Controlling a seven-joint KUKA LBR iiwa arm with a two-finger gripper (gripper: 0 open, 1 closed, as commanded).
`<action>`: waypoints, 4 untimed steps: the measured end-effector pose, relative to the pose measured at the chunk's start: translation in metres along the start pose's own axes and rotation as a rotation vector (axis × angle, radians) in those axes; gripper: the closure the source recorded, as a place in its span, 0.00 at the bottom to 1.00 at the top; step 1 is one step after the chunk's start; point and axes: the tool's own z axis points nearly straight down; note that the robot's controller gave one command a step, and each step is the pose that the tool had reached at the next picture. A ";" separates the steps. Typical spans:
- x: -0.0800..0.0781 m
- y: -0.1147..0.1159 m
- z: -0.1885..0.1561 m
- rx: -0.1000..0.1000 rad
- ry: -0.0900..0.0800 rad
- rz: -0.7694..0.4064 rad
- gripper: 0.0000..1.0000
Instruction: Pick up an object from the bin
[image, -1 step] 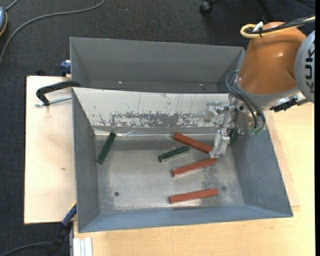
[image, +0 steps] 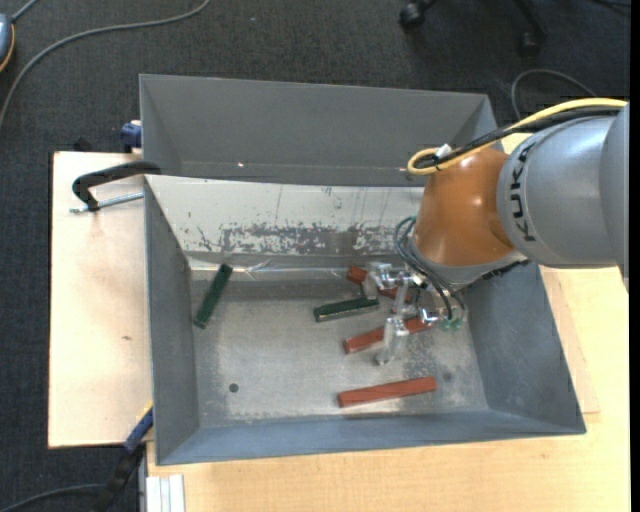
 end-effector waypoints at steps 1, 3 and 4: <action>-0.002 0.000 -0.006 0.001 -0.006 0.000 1.00; 0.001 -0.024 -0.138 0.002 -0.007 -0.101 0.00; 0.001 -0.024 -0.138 0.002 -0.007 -0.101 1.00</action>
Offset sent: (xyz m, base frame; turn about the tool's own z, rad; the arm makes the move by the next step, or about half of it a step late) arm 0.0000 0.0000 0.0000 0.0000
